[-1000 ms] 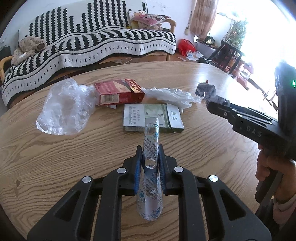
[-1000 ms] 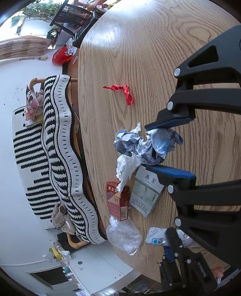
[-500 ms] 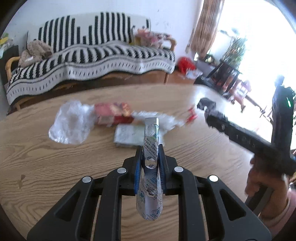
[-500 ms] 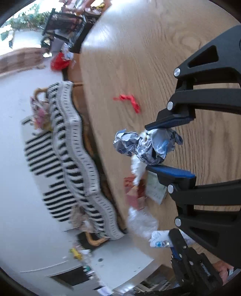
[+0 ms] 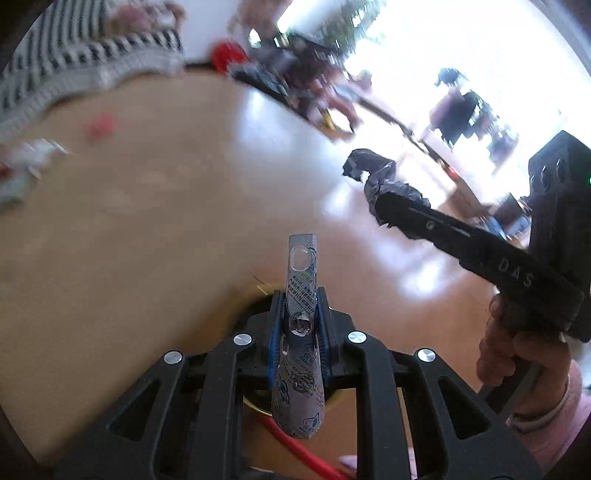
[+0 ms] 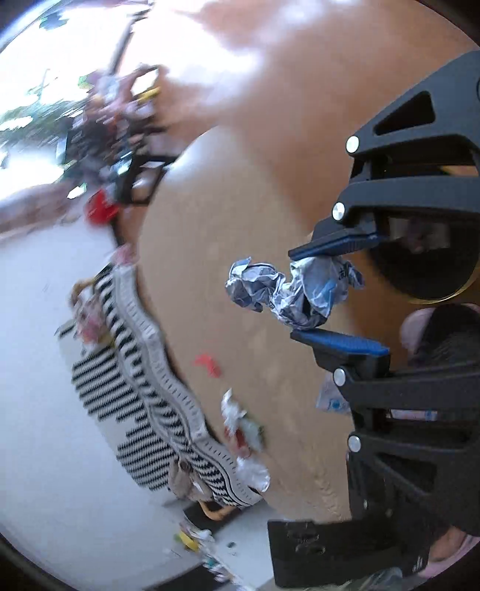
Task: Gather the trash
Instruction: 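Carry both held items to the black bin and open both tools over it, then raise both open tools from the bin back over the table, then grasp the clear plastic bag with the left tool while the right tool grasps the red ribbon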
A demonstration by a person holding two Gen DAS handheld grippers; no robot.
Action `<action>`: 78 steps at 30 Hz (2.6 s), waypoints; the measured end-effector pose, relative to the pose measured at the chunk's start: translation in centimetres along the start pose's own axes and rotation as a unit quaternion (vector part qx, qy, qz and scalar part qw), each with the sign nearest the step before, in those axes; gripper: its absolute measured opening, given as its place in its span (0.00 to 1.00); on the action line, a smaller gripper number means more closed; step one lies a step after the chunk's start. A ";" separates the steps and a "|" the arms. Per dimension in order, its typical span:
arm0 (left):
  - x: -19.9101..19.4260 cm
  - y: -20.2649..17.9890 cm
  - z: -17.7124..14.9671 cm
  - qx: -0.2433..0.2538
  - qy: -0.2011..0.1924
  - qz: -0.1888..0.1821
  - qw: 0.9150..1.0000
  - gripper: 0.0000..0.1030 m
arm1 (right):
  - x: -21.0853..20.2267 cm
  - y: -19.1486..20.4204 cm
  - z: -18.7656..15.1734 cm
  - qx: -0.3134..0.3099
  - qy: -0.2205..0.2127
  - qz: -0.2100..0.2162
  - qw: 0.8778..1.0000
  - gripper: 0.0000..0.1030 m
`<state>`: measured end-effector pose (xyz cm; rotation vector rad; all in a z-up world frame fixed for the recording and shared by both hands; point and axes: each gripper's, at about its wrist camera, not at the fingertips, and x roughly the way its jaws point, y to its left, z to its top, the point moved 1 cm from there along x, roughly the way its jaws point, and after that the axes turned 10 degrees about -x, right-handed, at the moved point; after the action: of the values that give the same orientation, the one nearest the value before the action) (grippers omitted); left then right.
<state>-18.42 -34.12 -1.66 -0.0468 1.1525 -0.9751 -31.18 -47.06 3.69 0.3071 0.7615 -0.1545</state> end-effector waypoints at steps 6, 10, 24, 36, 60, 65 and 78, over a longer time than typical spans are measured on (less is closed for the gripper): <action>7.2 -0.7 -3.2 -0.028 0.092 0.017 0.995 0.16 | 2.6 -5.9 -7.6 0.115 0.078 0.027 0.990 0.36; 7.4 -1.4 -3.2 -0.011 0.086 0.038 0.995 0.16 | 2.8 -6.5 -8.5 0.117 0.083 0.034 0.989 0.36; 4.8 0.8 -1.5 -0.048 0.022 0.093 0.994 0.94 | 0.6 -9.1 -7.3 0.160 0.035 0.004 0.986 0.94; -10.8 14.3 4.0 -0.198 -0.149 0.215 0.945 0.94 | 5.1 -2.8 -1.7 0.054 0.003 -0.032 0.998 0.94; -17.7 42.2 18.5 -0.259 -0.129 0.359 0.887 0.94 | 33.4 18.2 22.2 -0.020 0.050 -0.040 0.998 0.94; -15.4 44.9 18.8 -0.241 -0.104 0.365 0.893 0.94 | 37.9 19.3 22.0 -0.047 0.074 -0.073 0.994 0.94; -13.6 45.9 17.6 -0.228 -0.156 0.376 0.884 0.95 | 38.9 19.4 21.5 -0.098 0.074 -0.082 0.989 0.95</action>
<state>23.04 -4.78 -6.25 -0.1186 0.9510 0.0105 15.51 -36.82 -4.65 0.0682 0.9426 -0.2122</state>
